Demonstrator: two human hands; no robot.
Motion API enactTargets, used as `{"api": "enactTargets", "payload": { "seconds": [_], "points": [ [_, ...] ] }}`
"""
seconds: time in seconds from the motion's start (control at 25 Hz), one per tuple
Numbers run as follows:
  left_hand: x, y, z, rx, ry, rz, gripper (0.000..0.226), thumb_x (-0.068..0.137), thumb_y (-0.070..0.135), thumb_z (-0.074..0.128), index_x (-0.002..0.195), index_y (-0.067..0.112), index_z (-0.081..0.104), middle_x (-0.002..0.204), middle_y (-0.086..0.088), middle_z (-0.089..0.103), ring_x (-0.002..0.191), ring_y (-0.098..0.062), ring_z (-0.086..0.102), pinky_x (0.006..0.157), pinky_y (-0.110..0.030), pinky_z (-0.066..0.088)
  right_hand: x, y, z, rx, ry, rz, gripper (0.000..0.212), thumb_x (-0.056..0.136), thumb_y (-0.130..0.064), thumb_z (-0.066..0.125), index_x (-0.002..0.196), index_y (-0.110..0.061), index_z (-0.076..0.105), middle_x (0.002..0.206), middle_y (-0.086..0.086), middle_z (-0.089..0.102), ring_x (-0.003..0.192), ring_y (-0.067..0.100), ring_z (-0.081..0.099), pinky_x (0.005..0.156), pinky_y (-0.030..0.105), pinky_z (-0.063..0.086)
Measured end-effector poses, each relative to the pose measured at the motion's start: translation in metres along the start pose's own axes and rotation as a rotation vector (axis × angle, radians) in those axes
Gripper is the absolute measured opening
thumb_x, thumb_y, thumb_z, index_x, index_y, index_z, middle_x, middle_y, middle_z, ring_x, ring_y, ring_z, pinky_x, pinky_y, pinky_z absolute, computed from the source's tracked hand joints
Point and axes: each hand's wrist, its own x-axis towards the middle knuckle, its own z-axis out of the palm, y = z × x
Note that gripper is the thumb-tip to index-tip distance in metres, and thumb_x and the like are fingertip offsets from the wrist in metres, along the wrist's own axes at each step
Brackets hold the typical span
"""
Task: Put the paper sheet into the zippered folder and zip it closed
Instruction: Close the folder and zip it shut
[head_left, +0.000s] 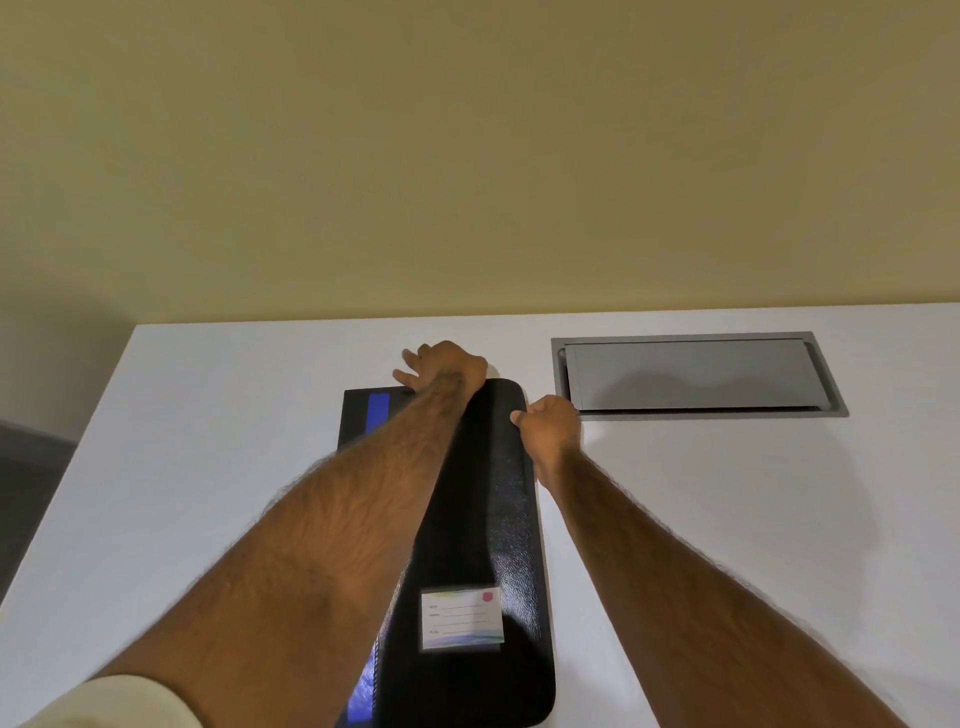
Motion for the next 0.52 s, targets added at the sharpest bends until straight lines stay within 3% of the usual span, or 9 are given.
{"api": "enactTargets", "payload": {
  "seconds": [0.12,0.24,0.36,0.52],
  "points": [
    [0.012,-0.025,-0.015,-0.045,0.005,-0.096,0.054,0.092,0.027,0.055,0.141,0.005,0.048,0.16,-0.018,0.027,0.153,-0.037,0.004,0.122,-0.056,-0.002,0.005,0.0,-0.002,-0.114,-0.015,0.017,0.022,0.087,-0.021,0.064,0.068,-0.022,0.054,0.07,-0.004,0.056,0.065,0.013,0.055,0.073,0.036,0.055],
    [0.024,-0.054,-0.027,-0.068,0.021,-0.173,0.056,0.09,0.025,0.054,0.141,0.004,0.046,0.16,-0.017,0.029,0.153,-0.037,0.003,0.122,-0.055,-0.001,0.004,-0.001,-0.001,-0.131,-0.005,0.026,0.022,0.087,-0.02,0.063,0.067,-0.022,0.053,0.069,-0.004,0.056,0.065,0.013,0.054,0.076,0.037,0.055],
    [0.036,-0.084,-0.035,-0.104,0.045,-0.229,0.055,0.088,0.026,0.055,0.139,0.005,0.049,0.156,-0.016,0.034,0.152,-0.037,0.01,0.121,-0.055,0.004,0.003,0.0,0.0,-0.164,0.005,0.012,0.022,0.089,-0.021,0.064,0.069,-0.019,0.055,0.067,-0.004,0.054,0.059,0.013,0.052,0.064,0.03,0.051],
    [0.048,-0.113,-0.043,-0.147,0.07,-0.256,0.051,0.089,0.03,0.054,0.134,0.006,0.053,0.153,-0.016,0.038,0.149,-0.038,0.018,0.121,-0.056,0.009,0.004,0.001,0.005,-0.255,0.056,-0.047,0.038,0.093,-0.021,0.067,0.059,-0.015,0.053,0.062,-0.001,0.054,0.055,0.012,0.052,0.049,0.018,0.039]
  ]
}}
